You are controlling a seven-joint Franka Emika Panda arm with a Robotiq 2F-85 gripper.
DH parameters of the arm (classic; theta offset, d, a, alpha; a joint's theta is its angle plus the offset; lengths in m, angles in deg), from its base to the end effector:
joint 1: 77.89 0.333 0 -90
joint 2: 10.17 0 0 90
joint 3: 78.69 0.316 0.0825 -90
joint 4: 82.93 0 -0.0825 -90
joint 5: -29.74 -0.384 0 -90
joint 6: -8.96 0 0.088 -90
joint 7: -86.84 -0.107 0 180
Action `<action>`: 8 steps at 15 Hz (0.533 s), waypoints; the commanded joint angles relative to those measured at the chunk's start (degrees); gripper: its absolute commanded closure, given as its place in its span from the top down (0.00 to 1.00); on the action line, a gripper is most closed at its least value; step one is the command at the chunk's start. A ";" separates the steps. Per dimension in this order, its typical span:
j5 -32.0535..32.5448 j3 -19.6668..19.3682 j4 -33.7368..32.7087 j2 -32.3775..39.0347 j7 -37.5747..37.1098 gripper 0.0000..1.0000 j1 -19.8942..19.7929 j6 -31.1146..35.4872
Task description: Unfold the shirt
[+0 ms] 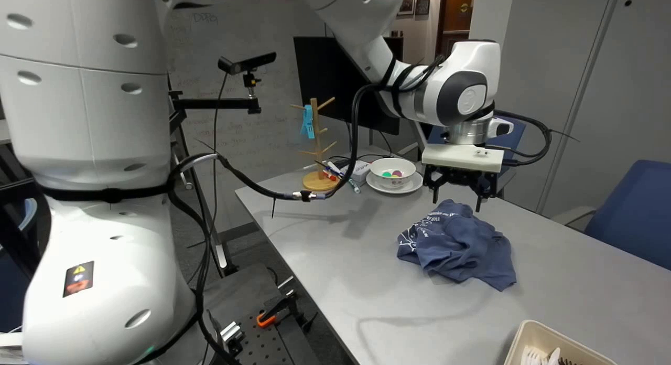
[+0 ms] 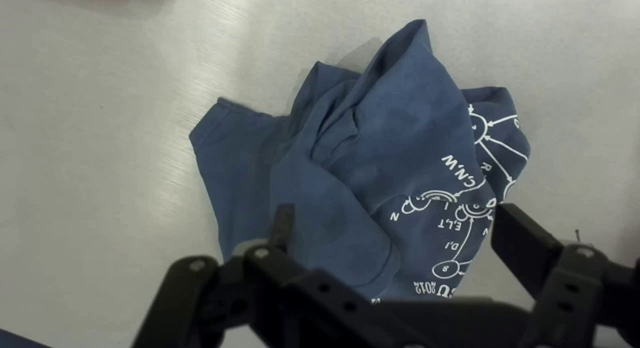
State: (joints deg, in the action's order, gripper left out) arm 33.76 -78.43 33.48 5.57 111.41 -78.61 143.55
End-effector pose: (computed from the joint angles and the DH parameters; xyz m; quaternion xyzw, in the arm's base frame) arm 0.5977 -0.0059 0.3151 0.9721 0.2321 0.0154 0.0289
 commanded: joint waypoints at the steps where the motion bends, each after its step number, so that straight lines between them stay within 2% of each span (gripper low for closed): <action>1: 3.89 0.81 -4.48 5.30 1.20 1.00 -0.21 1.95; 8: 3.76 2.07 -8.86 12.21 1.94 1.00 -1.23 6.81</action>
State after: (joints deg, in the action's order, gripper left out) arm 37.47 -77.76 27.95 14.27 112.07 -78.62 148.75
